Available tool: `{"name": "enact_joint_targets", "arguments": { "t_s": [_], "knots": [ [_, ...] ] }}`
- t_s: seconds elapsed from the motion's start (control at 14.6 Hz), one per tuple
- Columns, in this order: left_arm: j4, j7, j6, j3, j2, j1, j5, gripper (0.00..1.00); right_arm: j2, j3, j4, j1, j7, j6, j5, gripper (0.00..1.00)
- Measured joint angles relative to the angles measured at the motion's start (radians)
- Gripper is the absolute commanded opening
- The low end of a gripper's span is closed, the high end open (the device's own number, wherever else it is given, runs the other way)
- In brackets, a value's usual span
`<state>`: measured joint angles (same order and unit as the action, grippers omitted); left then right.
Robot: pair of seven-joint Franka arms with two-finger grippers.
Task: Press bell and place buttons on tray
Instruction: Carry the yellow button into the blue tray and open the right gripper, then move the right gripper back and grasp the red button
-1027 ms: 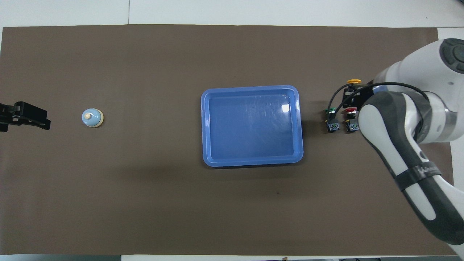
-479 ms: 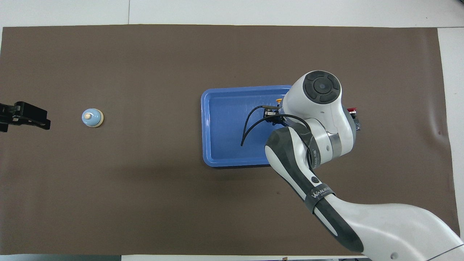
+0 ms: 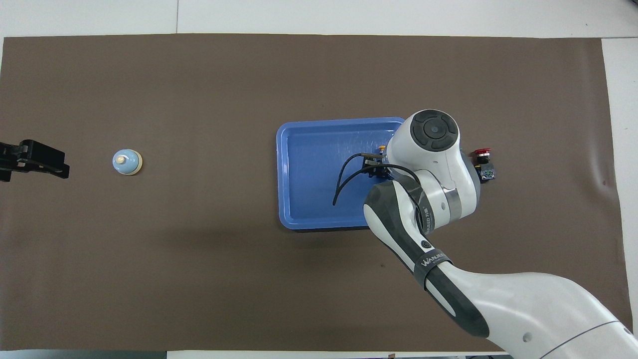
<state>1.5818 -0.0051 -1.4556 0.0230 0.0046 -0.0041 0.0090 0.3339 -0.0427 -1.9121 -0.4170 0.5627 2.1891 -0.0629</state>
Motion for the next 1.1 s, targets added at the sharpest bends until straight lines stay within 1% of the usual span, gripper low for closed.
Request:
{"name": "enact_joint_targets", "arguments": {
  "t_s": [0.14, 0.21, 0.41, 0.55, 0.68, 0.75, 0.96, 1.1],
  "knots": [
    [0.000, 0.000, 0.000, 0.000, 0.000, 0.000, 0.000, 1.00, -0.043, -0.010, 0.025, 0.033, -0.031, -0.065, 0.003, 1.00],
    [0.000, 0.000, 0.000, 0.000, 0.000, 0.000, 0.000, 1.00, -0.072, -0.013, 0.033, 0.072, -0.082, -0.093, 0.005, 1.00],
    [0.000, 0.000, 0.000, 0.000, 0.000, 0.000, 0.000, 1.00, -0.147, -0.019, 0.033, 0.246, -0.338, -0.150, 0.005, 1.00],
    [0.000, 0.000, 0.000, 0.000, 0.000, 0.000, 0.000, 1.00, -0.164, -0.021, 0.010, 0.340, -0.489, -0.156, 0.004, 1.00],
    [0.000, 0.000, 0.000, 0.000, 0.000, 0.000, 0.000, 1.00, -0.166, -0.022, -0.039, 0.396, -0.591, -0.098, 0.004, 1.00],
    [0.000, 0.000, 0.000, 0.000, 0.000, 0.000, 0.000, 1.00, -0.166, -0.022, -0.071, 0.408, -0.614, -0.058, 0.004, 1.00],
    [0.000, 0.000, 0.000, 0.000, 0.000, 0.000, 0.000, 1.00, -0.168, -0.015, -0.152, 0.405, -0.639, 0.032, 0.005, 1.00],
    [0.000, 0.000, 0.000, 0.000, 0.000, 0.000, 0.000, 1.00, -0.168, -0.012, -0.168, 0.402, -0.702, 0.052, 0.005, 1.00]
  ]
}}
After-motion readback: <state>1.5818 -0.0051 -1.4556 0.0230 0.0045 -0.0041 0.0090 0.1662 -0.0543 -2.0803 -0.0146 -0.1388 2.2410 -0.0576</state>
